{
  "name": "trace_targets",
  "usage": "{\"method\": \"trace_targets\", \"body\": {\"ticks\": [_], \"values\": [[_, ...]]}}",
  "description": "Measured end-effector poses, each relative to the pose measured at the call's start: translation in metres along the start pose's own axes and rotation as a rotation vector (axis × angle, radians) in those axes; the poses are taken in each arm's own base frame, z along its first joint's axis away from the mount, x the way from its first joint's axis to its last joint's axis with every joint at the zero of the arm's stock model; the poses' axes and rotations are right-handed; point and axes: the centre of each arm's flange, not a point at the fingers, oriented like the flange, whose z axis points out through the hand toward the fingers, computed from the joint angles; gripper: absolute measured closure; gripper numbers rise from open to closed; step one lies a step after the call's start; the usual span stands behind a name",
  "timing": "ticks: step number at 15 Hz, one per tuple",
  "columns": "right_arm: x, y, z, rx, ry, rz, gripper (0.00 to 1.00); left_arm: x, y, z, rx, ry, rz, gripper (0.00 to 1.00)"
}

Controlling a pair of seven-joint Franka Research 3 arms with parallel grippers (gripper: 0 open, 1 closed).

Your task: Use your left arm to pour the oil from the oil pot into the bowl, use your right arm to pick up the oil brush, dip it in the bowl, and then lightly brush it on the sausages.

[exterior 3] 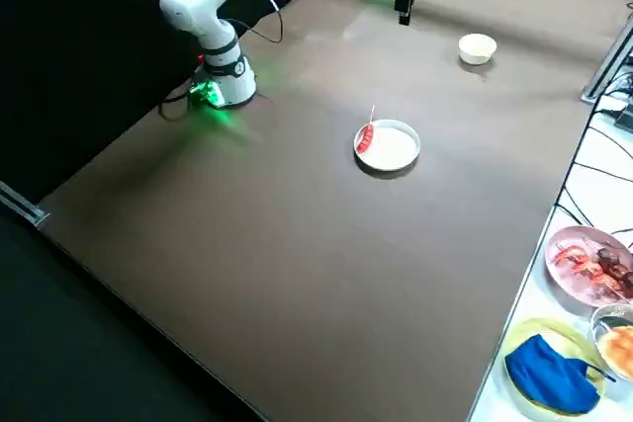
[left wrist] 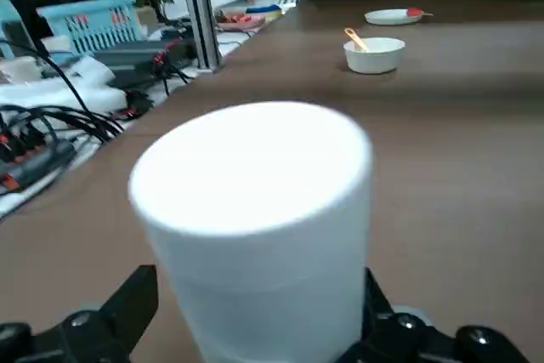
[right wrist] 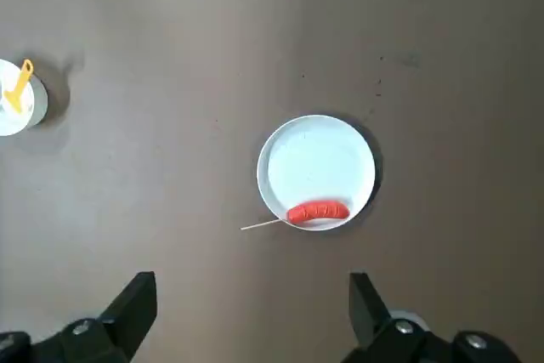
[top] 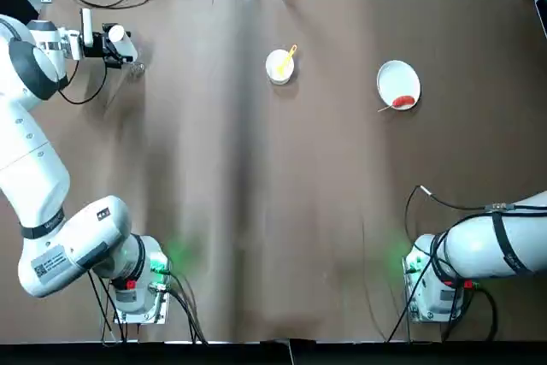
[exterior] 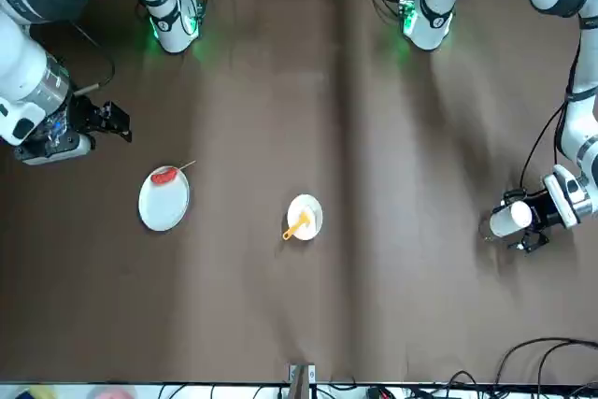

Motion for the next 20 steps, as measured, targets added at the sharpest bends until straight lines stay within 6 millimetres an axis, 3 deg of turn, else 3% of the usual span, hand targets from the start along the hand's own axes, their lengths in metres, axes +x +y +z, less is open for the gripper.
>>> {"method": "trace_targets", "body": {"ticks": [8,13,15,16,20], "values": [[0.001,-0.020,-0.002,0.002,0.008,-0.035,0.00,0.000,0.000,0.003,0.019,0.022,0.024,0.00],[0.001,-0.023,-0.002,0.002,0.007,-0.040,0.00,0.001,0.002,0.019,0.010,0.050,0.016,0.04],[0.000,-0.022,-0.002,0.002,0.006,-0.039,0.00,0.001,0.002,0.022,0.008,0.055,0.013,0.21],[0.000,-0.021,-0.002,0.002,0.003,-0.036,0.00,-0.001,0.004,0.024,0.009,0.059,0.008,0.37],[0.000,-0.020,-0.001,0.002,0.000,-0.036,0.00,0.004,0.000,0.042,0.010,0.059,0.010,0.45]]}}
